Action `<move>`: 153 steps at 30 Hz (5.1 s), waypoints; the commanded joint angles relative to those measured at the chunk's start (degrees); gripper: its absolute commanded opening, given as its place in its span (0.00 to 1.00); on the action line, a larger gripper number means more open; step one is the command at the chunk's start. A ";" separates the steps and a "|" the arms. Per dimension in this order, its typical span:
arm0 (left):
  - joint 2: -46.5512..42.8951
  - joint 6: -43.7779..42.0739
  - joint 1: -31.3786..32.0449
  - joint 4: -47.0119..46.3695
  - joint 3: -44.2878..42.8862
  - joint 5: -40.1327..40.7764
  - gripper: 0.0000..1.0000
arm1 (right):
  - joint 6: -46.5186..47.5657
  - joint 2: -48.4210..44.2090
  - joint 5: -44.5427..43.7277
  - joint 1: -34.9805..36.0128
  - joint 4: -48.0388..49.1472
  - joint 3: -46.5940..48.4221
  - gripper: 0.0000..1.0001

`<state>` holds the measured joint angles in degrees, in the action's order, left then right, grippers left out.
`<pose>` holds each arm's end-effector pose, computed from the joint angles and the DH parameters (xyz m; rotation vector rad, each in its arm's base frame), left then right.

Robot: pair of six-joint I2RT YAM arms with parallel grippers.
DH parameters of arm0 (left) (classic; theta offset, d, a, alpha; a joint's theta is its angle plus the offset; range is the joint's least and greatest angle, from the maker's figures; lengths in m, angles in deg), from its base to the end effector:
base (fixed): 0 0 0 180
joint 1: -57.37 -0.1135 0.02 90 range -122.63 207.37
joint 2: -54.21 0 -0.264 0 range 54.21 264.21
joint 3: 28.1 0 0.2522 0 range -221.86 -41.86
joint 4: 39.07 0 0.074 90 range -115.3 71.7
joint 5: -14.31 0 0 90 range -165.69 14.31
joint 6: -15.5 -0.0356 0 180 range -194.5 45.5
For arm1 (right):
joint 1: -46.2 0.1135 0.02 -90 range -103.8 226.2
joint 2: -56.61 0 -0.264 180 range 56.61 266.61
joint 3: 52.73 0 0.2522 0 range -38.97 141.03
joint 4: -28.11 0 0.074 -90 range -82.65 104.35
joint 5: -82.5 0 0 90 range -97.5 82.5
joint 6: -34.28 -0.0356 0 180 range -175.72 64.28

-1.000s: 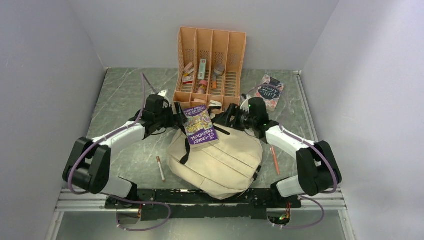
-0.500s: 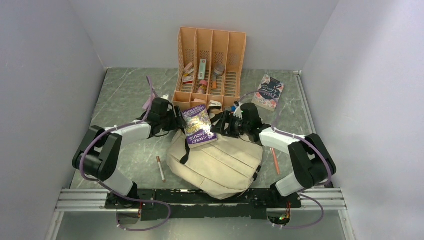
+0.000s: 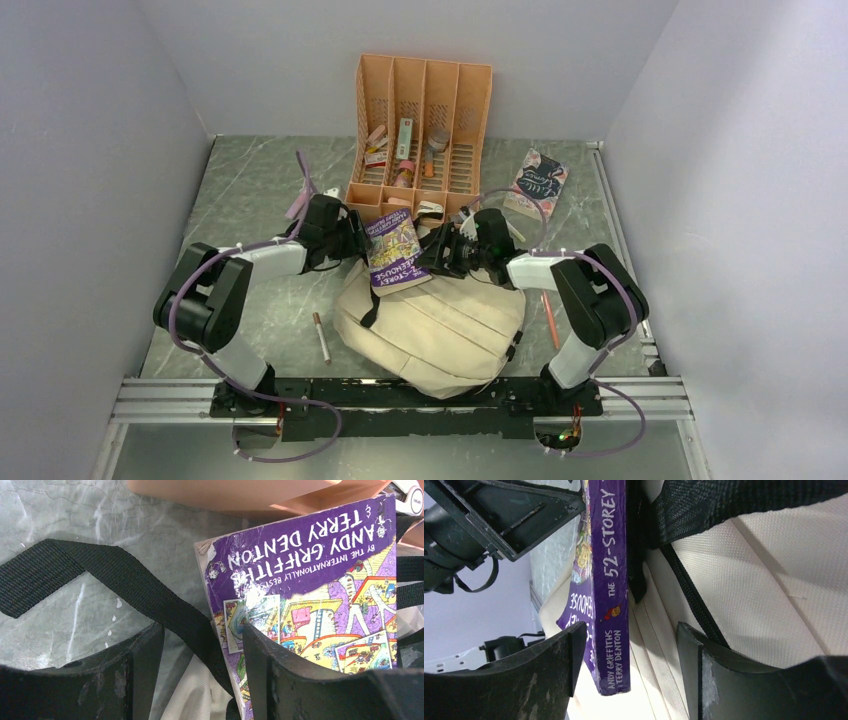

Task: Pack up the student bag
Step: Pick up the book from the student bag, then place the book at the center of the board.

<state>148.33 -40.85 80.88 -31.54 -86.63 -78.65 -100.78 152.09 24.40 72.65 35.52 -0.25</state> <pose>0.2964 -0.1309 0.1552 -0.1845 2.3827 -0.5499 0.2731 0.1569 0.1436 0.0396 2.3979 1.2630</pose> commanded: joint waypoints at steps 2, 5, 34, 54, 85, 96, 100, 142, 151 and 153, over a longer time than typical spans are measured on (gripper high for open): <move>1.90 -1.81 1.57 1.75 0.13 2.17 0.63 | -3.90 2.74 3.89 1.45 6.67 0.72 0.61; 1.49 -1.83 1.79 2.16 0.04 2.20 0.63 | -4.51 3.12 4.69 2.20 7.24 1.45 0.51; -5.29 -3.87 1.89 7.63 -4.32 0.00 0.72 | 10.56 -6.05 -4.74 2.45 -12.08 10.39 0.13; 4.42 -3.59 4.11 2.43 -1.16 -0.29 0.63 | 10.76 -0.51 0.66 2.94 -8.66 11.92 0.58; 5.65 -3.95 4.35 2.12 -0.40 0.06 0.60 | 4.21 -9.60 -11.64 4.05 -14.06 0.59 0.75; 4.60 -4.03 4.38 2.63 -0.49 -0.07 0.59 | -2.51 -3.23 -1.04 4.07 3.08 -0.42 0.60; 3.22 -3.87 4.41 3.24 -0.57 -0.20 0.59 | -0.06 -2.74 -6.37 4.06 -0.24 2.53 0.45; -29.17 -12.46 -5.06 18.19 -12.55 6.77 0.97 | 3.95 -14.55 -24.70 -33.46 -5.91 15.37 0.00; -28.92 -11.15 -6.89 18.42 -11.94 4.72 0.97 | -2.72 -0.83 -8.53 -38.94 13.28 14.78 0.00; -29.06 -11.32 -6.97 18.09 -11.76 4.51 0.97 | -2.67 0.62 -10.22 -39.39 11.88 14.57 0.00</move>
<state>119.53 -52.58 74.39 -11.90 -98.54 -71.70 -101.30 152.16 10.57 34.34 36.06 12.99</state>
